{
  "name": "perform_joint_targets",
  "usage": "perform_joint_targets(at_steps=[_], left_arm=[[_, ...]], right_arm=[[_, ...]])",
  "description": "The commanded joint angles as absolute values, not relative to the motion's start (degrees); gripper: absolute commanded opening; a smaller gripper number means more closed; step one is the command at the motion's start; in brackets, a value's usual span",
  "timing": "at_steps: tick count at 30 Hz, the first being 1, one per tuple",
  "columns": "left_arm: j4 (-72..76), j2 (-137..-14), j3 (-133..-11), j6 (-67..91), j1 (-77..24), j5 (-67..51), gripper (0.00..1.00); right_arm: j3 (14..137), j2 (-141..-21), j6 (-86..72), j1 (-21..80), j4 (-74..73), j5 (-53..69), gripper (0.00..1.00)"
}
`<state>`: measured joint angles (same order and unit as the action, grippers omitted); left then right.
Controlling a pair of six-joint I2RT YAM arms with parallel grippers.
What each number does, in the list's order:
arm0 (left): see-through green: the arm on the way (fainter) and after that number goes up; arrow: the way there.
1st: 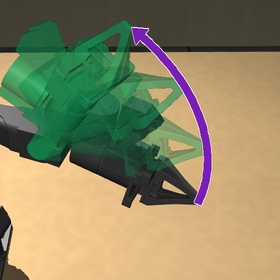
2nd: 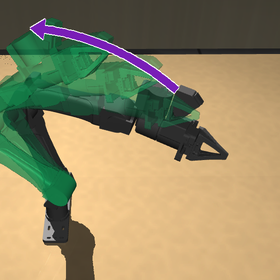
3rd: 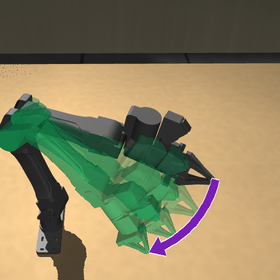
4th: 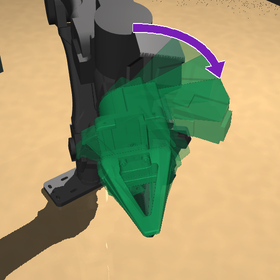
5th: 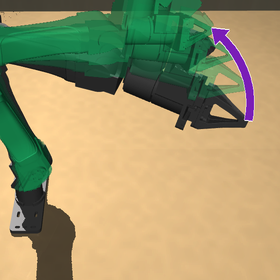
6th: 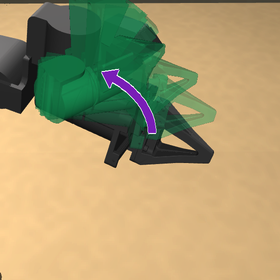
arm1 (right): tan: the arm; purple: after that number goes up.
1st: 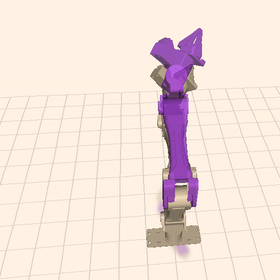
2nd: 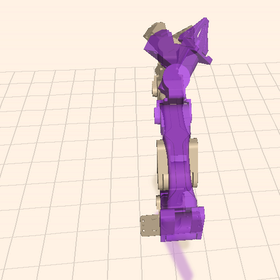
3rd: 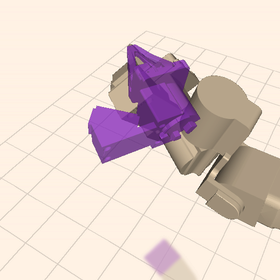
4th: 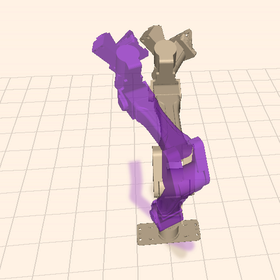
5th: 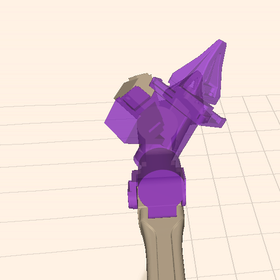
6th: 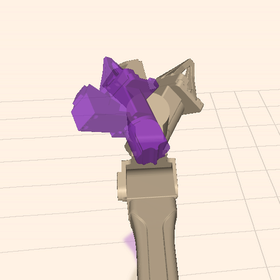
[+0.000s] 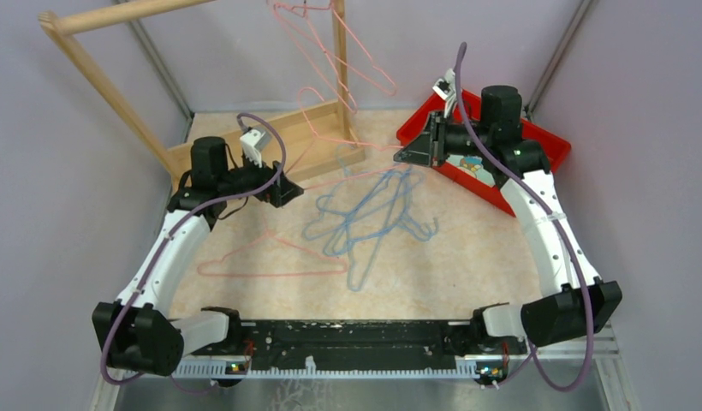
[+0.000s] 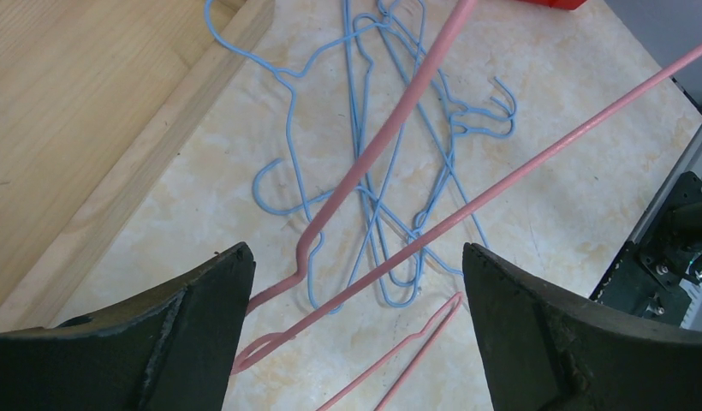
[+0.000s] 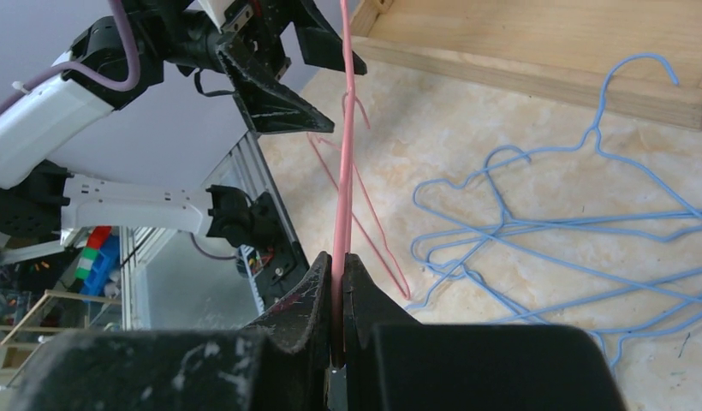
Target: Organize the hangers
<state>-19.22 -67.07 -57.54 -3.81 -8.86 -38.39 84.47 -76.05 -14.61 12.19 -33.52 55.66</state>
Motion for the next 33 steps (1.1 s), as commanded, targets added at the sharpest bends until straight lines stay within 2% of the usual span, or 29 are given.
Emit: perform_joint_targets(at_steps=[1, 13, 15, 16, 17, 19, 20, 21, 22, 26, 30, 33], left_arm=[[-18.7, -67.0, -57.4, -4.6, -8.3, -38.4, 0.96], [-20.2, -67.1, -59.8, -6.0, -8.1, -35.7, 0.96], [-19.9, -68.2, -60.1, -5.8, -8.1, -37.6, 0.92], [-19.6, -68.8, -60.4, -5.4, -8.1, -39.2, 0.86], [-19.3, -69.4, -60.6, -4.7, -8.1, -40.7, 0.69], [-18.6, -69.9, -60.8, -3.5, -8.1, -42.9, 0.47], [-18.3, -69.9, -60.8, -3.2, -8.1, -43.1, 0.26], [-18.2, -69.7, -60.9, -2.8, -8.1, -42.7, 0.10], [-18.0, -69.3, -60.8, -2.5, -8.1, -42.5, 0.01], [-18.4, -69.1, -60.6, -2.2, -8.1, -44.7, 0.00], [-19.2, -67.9, -60.9, -1.5, -8.1, -44.4, 0.00], [-21.1, -66.7, -62.7, -1.4, -8.1, -38.7, 0.00]], right_arm=[[86.3, -72.5, -14.7, 11.8, -29.6, 59.2, 0.00], [85.9, -71.3, -12.7, 11.8, -30.3, 61.8, 0.00], [86.3, -71.0, -12.3, 11.8, -30.1, 61.7, 0.00], [86.5, -71.1, -12.1, 11.9, -30.2, 61.5, 0.00], [86.7, -71.1, -11.9, 11.9, -30.4, 61.1, 0.00], [86.8, -71.5, -11.6, 11.8, -30.9, 60.1, 0.00], [86.7, -71.6, -11.4, 11.8, -30.9, 59.9, 0.00], [86.6, -71.7, -11.4, 11.8, -30.9, 59.7, 0.00], [86.5, -71.8, -11.3, 11.8, -30.8, 59.6, 0.00], [86.1, -72.3, -11.1, 11.8, -30.6, 57.9, 0.00], [85.7, -73.6, -9.5, 11.7, -33.4, 50.7, 0.00], [84.2, -73.7, -8.5, 11.7, -35.4, 41.7, 0.18]])
